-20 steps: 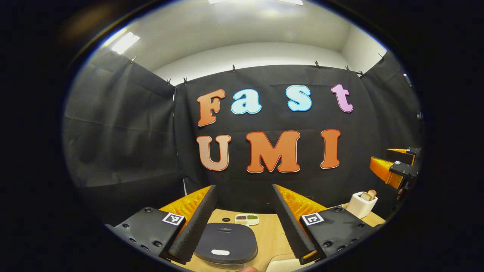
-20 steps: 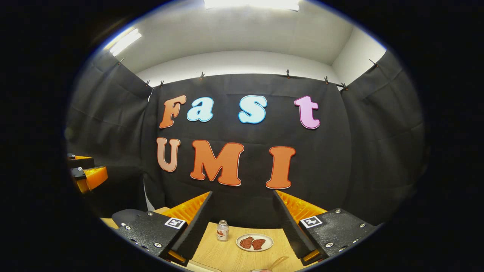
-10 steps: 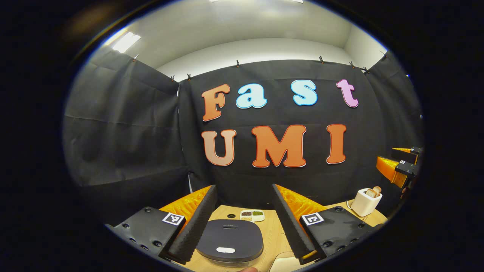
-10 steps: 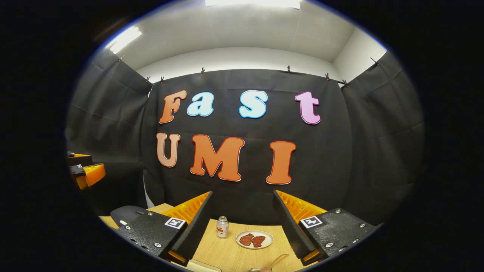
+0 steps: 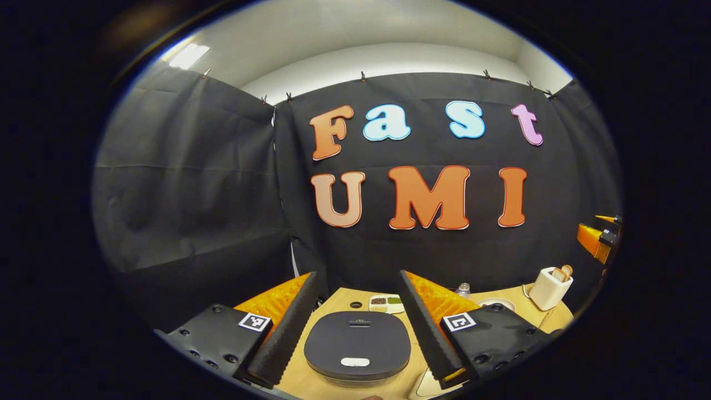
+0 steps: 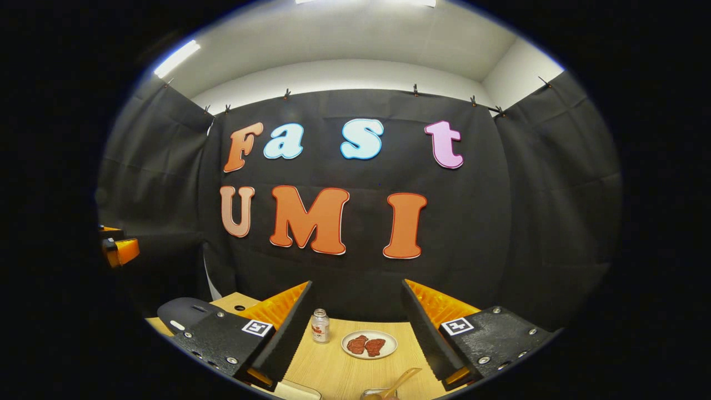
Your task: Close the left gripper, press the button to open the rice cooker; take a wooden spoon from the chopstick holder with the right hand, scoop a spoonful of rice and pour it into the rice cooker, then put the wooden spoon back into the chopstick holder.
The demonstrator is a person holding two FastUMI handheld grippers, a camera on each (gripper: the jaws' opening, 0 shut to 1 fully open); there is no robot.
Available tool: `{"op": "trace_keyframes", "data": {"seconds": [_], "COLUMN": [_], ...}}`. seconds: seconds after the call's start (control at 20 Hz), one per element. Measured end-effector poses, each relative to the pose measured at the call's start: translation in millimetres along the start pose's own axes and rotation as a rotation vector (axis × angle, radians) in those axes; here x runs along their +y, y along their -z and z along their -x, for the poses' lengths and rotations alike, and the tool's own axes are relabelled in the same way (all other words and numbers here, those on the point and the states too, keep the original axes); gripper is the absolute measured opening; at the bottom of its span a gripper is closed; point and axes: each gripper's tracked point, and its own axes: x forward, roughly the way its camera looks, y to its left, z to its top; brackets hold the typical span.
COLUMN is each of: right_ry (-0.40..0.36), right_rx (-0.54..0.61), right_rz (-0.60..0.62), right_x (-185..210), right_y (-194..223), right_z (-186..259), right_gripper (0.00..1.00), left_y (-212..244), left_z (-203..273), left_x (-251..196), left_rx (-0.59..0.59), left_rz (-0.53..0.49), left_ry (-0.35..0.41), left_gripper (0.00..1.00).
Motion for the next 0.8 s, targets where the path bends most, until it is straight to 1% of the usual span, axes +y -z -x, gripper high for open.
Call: {"op": "trace_keyframes", "data": {"seconds": [0.15, 0.2, 0.25, 0.3, 0.35, 0.45, 0.5, 0.55, 0.6, 0.65, 0.7, 0.75, 0.8], "right_ry": [0.008, 0.010, 0.013, 0.018, 0.018, 0.000, -0.004, 0.000, 0.001, 0.002, 0.006, 0.011, 0.017], "right_rx": [0.010, 0.016, 0.018, 0.021, 0.024, 0.037, 0.040, 0.041, 0.041, 0.044, 0.050, 0.056, 0.064], "right_rz": [0.012, 0.020, 0.028, 0.036, 0.040, 0.042, 0.041, 0.043, 0.047, 0.052, 0.059, 0.067, 0.076], "right_x": [-3.8, -5.8, -6.6, -8.8, -8.9, -3.7, -2.1, -3.2, -4.5, -5.0, -6.0, -6.7, -7.5], "right_y": [5.1, 7.3, 9.1, 9.8, 10.8, 15.6, 17.5, 17.8, 18.7, 20.5, 22.0, 25.3, 29.2], "right_z": [-2.1, -2.8, -4.8, -5.4, -5.9, -7.7, -9.6, -10.3, -10.5, -10.1, -10.2, -10.3, -10.3], "right_gripper": [0.94, 0.93, 0.95, 0.94, 0.95, 0.95, 0.95, 0.95, 0.97, 0.97, 0.95, 0.95, 0.95], "left_y": [26.6, 32.1, 39.0, 50.7, 59.7, 84.2, 97.4, 110.3, 121.5, 131.0, 140.3, 151.6, 160.3], "left_z": [-11.4, -18.7, -22.4, -26.0, -30.2, -35.9, -37.7, -37.7, -36.7, -35.6, -37.5, -40.6, -41.5], "left_x": [10.8, 14.0, 12.6, 14.2, 23.3, 36.6, 37.6, 36.1, 34.0, 33.4, 35.6, 39.6, 37.0], "left_rx": [0.096, 0.121, 0.152, 0.194, 0.227, 0.336, 0.386, 0.439, 0.494, 0.545, 0.590, 0.627, 0.656], "left_rz": [-0.006, 0.005, 0.024, 0.036, 0.054, 0.086, 0.107, 0.132, 0.165, 0.192, 0.215, 0.227, 0.237], "left_ry": [-0.020, -0.018, -0.003, 0.009, -0.008, -0.033, -0.032, -0.016, -0.001, 0.007, 0.005, -0.003, 0.010], "left_gripper": [0.69, 0.61, 0.54, 0.46, 0.39, 0.10, 0.01, 0.05, 0.06, 0.05, 0.06, 0.05, 0.05]}}
